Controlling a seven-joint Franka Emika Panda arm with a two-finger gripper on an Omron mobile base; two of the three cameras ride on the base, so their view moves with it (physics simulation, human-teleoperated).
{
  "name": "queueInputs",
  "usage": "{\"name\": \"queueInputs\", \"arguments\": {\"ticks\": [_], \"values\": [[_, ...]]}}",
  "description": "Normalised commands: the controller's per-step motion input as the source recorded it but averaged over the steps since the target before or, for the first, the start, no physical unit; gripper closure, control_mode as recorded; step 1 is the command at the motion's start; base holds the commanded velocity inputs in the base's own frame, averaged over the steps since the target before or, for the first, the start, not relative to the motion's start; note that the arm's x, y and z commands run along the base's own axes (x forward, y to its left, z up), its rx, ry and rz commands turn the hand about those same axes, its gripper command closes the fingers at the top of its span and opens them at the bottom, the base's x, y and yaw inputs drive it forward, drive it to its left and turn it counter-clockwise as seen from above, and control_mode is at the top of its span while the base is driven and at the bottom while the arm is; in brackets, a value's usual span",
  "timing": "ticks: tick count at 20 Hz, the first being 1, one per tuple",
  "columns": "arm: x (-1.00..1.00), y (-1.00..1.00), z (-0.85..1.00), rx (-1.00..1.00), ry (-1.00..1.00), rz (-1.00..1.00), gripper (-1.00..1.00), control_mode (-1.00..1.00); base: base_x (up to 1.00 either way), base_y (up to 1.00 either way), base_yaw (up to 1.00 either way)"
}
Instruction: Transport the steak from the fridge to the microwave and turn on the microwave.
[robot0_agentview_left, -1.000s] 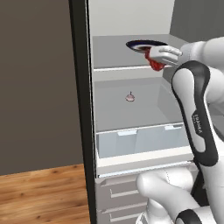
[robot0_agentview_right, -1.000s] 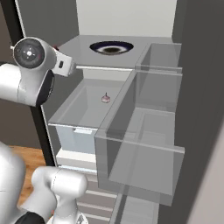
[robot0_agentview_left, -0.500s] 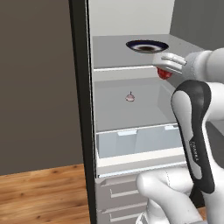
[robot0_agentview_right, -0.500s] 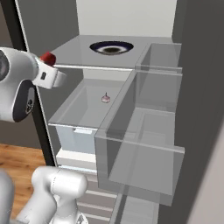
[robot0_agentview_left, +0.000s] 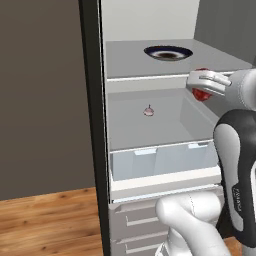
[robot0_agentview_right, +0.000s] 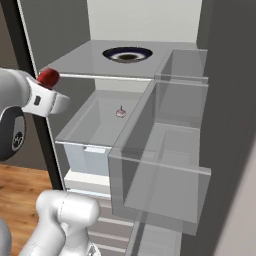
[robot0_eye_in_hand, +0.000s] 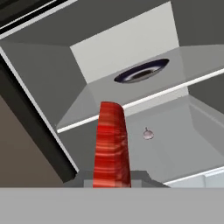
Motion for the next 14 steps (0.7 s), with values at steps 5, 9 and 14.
{"name": "queueInputs", "arguments": {"ticks": [5,9,14], "values": [[-0.17,-0.16,-0.26,-0.18,0.00,0.00,1.00,-1.00,0.00,0.00,0.00],[-0.11,-0.11,-0.20,-0.17,0.00,0.00,1.00,-1.00,0.00,0.00,0.00],[-0.03,-0.02,-0.02,-0.02,0.00,0.00,1.00,-1.00,0.00,0.00,0.00]]}}
